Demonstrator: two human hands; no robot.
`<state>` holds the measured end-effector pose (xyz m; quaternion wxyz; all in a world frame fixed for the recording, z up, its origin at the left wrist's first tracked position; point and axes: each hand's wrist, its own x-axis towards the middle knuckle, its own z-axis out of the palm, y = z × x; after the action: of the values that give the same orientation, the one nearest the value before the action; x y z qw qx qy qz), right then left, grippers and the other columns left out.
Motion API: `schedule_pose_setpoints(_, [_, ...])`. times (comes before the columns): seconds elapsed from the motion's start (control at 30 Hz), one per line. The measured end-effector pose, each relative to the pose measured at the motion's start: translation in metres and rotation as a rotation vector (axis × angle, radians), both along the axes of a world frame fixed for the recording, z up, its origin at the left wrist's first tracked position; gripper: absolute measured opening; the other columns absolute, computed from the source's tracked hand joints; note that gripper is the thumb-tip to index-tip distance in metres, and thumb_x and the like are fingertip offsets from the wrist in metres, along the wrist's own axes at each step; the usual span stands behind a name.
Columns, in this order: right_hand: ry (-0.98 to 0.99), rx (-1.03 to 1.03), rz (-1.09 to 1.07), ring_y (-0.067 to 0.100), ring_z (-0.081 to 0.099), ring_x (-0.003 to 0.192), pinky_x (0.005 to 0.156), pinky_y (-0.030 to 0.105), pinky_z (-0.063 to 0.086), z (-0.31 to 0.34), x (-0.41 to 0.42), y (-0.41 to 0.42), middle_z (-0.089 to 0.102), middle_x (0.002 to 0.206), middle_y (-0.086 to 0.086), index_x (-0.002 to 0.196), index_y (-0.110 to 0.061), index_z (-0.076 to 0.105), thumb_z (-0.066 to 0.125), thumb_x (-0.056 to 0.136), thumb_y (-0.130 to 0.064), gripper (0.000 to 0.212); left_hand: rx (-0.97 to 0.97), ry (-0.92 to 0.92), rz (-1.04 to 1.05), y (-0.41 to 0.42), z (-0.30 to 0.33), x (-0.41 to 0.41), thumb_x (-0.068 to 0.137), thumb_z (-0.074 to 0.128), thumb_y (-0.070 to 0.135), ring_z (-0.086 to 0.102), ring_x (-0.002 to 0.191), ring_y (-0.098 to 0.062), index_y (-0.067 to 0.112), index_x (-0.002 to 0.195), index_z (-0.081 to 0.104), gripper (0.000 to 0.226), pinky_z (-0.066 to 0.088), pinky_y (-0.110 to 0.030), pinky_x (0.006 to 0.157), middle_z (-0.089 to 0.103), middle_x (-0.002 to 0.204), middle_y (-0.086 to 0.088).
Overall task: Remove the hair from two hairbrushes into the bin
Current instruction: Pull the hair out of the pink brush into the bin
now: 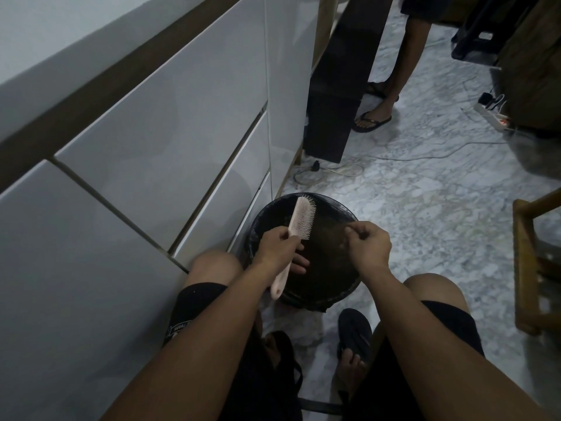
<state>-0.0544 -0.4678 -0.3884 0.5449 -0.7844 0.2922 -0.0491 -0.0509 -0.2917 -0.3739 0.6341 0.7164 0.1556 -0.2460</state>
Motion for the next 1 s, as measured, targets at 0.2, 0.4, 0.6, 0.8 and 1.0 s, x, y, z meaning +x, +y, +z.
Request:
schedule_pose_setpoints(0.2, [0.140, -0.165, 0.226, 0.024, 0.060, 0.115, 0.094, 0.032, 0.044, -0.008, -0.001, 0.008, 0.063, 0.127, 0.007, 0.129, -0.013, 0.057, 0.063, 0.091, -0.025, 0.040, -0.054, 0.007, 0.010, -0.001, 0.005, -0.002, 0.099, 0.050, 0.016, 0.066, 0.054, -0.023, 0.000, 0.109, 0.058, 0.020, 0.057, -0.030, 0.046, 0.062, 0.083, -0.017])
schedule_pose_setpoints(0.4, [0.324, -0.343, 0.396, 0.028, 0.051, 0.128, 0.104, 0.046, 0.045, -0.017, -0.003, 0.004, 0.052, 0.143, 0.007, 0.143, -0.020, 0.041, 0.073, 0.082, -0.026, 0.070, 0.002, -0.022, -0.035, 0.001, 0.000, -0.001, 0.098, 0.053, 0.021, 0.066, 0.059, -0.022, 0.004, 0.112, 0.059, 0.023, 0.056, -0.027, 0.047, 0.069, 0.092, -0.012])
schedule_pose_setpoints(0.6, [0.192, 0.533, 0.380, 0.022, 0.060, 0.117, 0.083, 0.042, 0.053, -0.004, -0.003, 0.012, 0.056, 0.140, -0.002, 0.146, -0.018, 0.037, 0.065, 0.081, 0.008, 0.075, 0.220, -0.186, -0.132, 0.000, -0.010, -0.004, 0.097, 0.056, 0.024, 0.062, 0.047, -0.012, 0.012, 0.106, 0.057, 0.016, 0.047, -0.023, 0.042, 0.069, 0.092, -0.009])
schedule_pose_setpoints(0.8, [0.235, 0.698, 0.446, 0.021, 0.061, 0.079, 0.067, 0.033, 0.041, 0.007, -0.006, 0.017, 0.068, 0.097, 0.011, 0.109, -0.008, 0.064, 0.051, 0.093, 0.001, 0.022, 0.253, -0.245, -0.171, 0.001, -0.013, -0.006, 0.096, 0.057, 0.024, 0.064, 0.045, -0.011, 0.013, 0.098, 0.058, 0.011, 0.048, -0.021, 0.042, 0.067, 0.090, -0.008])
schedule_pose_setpoints(1.0, [0.274, 0.505, 0.425, 0.014, 0.043, 0.060, 0.059, 0.027, 0.040, 0.010, -0.010, 0.018, 0.047, 0.066, 0.005, 0.091, -0.003, 0.066, 0.052, 0.098, -0.014, 0.019, 0.220, -0.217, -0.087, -0.001, -0.013, -0.004, 0.096, 0.057, 0.027, 0.065, 0.045, -0.014, 0.014, 0.096, 0.055, 0.013, 0.048, -0.022, 0.041, 0.068, 0.086, -0.011])
